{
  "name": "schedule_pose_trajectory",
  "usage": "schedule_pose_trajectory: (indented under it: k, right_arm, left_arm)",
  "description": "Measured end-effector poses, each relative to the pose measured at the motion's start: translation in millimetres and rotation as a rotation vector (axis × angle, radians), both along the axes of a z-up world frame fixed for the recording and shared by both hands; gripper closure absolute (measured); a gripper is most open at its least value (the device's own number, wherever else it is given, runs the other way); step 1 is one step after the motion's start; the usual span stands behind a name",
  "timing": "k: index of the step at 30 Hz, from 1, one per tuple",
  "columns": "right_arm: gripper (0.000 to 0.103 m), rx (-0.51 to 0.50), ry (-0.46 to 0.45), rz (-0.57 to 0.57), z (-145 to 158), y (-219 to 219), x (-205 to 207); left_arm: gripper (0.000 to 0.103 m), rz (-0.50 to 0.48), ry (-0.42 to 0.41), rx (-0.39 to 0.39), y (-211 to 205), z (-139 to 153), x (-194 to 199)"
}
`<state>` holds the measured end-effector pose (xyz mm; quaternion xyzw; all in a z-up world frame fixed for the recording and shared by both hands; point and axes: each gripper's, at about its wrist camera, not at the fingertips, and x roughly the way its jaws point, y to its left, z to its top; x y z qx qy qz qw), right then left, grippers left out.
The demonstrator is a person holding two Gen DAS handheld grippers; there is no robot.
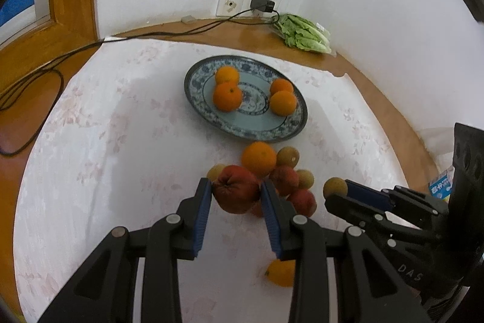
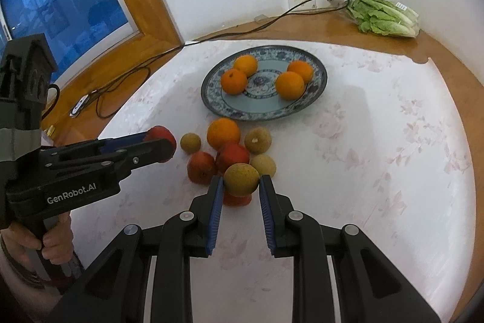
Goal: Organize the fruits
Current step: 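Carry the yellow fruit in the right tool over the plate while the left tool carries the apple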
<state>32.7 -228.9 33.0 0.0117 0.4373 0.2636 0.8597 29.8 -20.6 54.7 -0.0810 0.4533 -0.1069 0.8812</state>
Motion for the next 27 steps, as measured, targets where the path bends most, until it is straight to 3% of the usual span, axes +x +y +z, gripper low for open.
schedule_pose_trajectory:
  k: [12, 27]
  right_arm:
    - [0.077, 0.002, -0.055, -0.017, 14.8, 0.9, 28.6]
    - [0.077, -0.016, -0.047, -0.041, 4.3, 5.8, 60.3]
  left_arm:
    - [0.068, -0.014, -0.025, 0.014, -13.0, 8.3, 34.5]
    - [0.068, 0.019, -0.010, 0.078, -22.2, -7.5, 72.1]
